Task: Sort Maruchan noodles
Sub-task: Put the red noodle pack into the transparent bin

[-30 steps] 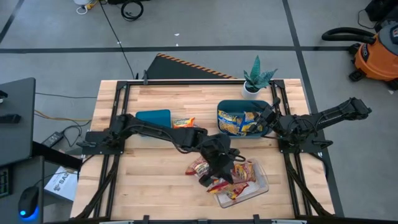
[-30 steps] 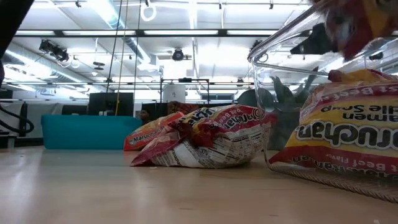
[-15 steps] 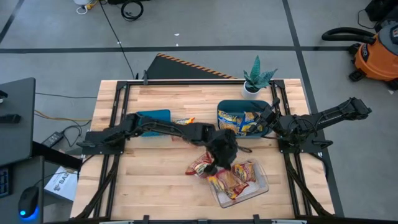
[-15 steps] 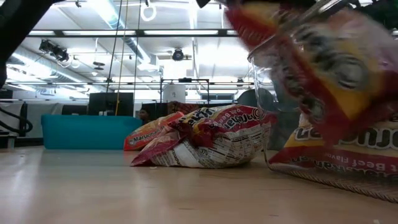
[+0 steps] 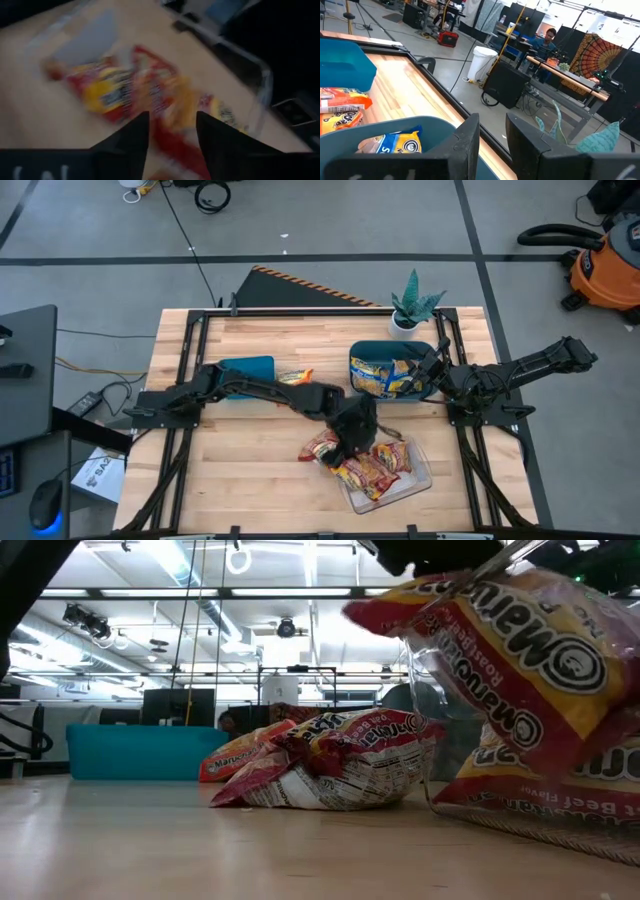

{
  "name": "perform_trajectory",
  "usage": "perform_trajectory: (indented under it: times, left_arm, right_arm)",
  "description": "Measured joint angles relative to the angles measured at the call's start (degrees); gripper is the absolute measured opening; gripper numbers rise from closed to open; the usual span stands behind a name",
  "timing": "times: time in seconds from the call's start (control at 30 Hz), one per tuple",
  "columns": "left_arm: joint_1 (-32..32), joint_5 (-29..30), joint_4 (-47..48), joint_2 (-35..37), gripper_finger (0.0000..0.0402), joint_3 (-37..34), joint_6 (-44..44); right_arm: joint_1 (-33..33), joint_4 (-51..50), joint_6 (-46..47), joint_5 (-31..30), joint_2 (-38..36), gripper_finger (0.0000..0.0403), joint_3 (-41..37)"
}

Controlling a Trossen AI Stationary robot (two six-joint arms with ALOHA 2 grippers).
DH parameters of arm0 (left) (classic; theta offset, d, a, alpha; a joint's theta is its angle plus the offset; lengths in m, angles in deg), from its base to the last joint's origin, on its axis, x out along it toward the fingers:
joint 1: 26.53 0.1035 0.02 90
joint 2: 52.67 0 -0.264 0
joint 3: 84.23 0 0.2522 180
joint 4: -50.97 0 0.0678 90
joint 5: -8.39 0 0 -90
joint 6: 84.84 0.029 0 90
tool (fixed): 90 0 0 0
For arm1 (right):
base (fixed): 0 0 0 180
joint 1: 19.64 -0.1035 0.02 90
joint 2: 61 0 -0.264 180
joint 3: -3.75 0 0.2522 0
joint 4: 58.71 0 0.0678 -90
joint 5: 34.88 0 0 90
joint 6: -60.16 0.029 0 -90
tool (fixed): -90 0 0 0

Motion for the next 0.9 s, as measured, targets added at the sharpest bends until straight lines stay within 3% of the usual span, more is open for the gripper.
perform_trajectory:
  times: [0.17, 0.43, 0.9]
  left_arm:
    - [0.46, 6.12, 6.55, 3.5, 0.018, 0.21, -0.83]
    - [-0.78, 8.24, 15.76, 4.19, 0.0158, -0.12, -4.14]
    - [-3.63, 8.31, -1.22, -0.89, 0.0142, -0.14, 2.12]
  right_arm:
    - [0.0, 0.02, 0.13, 0.0, 0.0, 0.0101, 0.0]
    - [0.0, 0.38, 0.17, 0.52, -0.01, 0.0101, 0.0]
    - [0.0, 0.81, 0.14, 1.46, 0.17, 0.0101, 0.0]
